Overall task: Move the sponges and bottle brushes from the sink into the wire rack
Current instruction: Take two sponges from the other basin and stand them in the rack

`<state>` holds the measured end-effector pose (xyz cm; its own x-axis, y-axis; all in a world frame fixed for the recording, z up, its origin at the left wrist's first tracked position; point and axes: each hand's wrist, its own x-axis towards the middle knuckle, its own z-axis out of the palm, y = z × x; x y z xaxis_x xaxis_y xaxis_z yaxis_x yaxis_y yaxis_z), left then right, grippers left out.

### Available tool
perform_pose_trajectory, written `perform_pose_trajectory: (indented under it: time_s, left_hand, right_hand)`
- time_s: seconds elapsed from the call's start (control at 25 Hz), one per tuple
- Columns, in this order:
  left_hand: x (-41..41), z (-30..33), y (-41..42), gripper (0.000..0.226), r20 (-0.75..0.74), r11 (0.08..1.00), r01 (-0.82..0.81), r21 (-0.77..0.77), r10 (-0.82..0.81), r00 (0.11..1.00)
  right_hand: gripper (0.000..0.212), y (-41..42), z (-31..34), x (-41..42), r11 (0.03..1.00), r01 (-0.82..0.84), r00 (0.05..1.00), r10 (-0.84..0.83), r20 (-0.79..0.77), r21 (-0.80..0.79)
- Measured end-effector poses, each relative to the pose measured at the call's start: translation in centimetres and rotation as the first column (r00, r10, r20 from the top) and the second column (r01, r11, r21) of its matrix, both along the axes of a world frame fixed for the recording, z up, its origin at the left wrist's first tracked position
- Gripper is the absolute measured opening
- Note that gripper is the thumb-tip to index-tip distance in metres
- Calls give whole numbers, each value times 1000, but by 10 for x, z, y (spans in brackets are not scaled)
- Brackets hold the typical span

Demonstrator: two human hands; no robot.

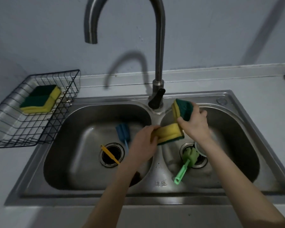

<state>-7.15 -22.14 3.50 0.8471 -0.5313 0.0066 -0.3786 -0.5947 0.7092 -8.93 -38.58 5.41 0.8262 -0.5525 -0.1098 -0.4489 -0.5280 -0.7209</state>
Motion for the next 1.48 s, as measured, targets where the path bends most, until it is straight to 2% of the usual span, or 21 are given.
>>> perform_pose_trajectory:
  time_s: [0.44, 0.8, 1.0, 1.28, 1.48]
  left_hand:
    - [-7, 9, 113, 35, 23, 965, -262, -26, 263, 965]
    - [0, 37, 206, 33, 70, 876, -444, -189, 463, 884]
    - [10, 49, 257, 35, 114, 801, -538, -263, 579, 807]
    - [32, 72, 319, 28, 109, 743, -574, -344, 639, 762]
    - [55, 77, 357, 29, 80, 690, -604, -399, 682, 727]
  right_hand:
    - [71, 100, 17, 15, 976, -203, 977, 207, 55, -74]
    - [72, 183, 27, 32, 940, -325, 939, 334, 79, -105]
    - [72, 232, 41, 50, 897, -422, 887, 439, 143, -132]
    - [69, 285, 68, 90, 825, -528, 786, 565, 252, -201]
    - [69, 319, 73, 123, 763, -599, 738, 644, 202, -245]
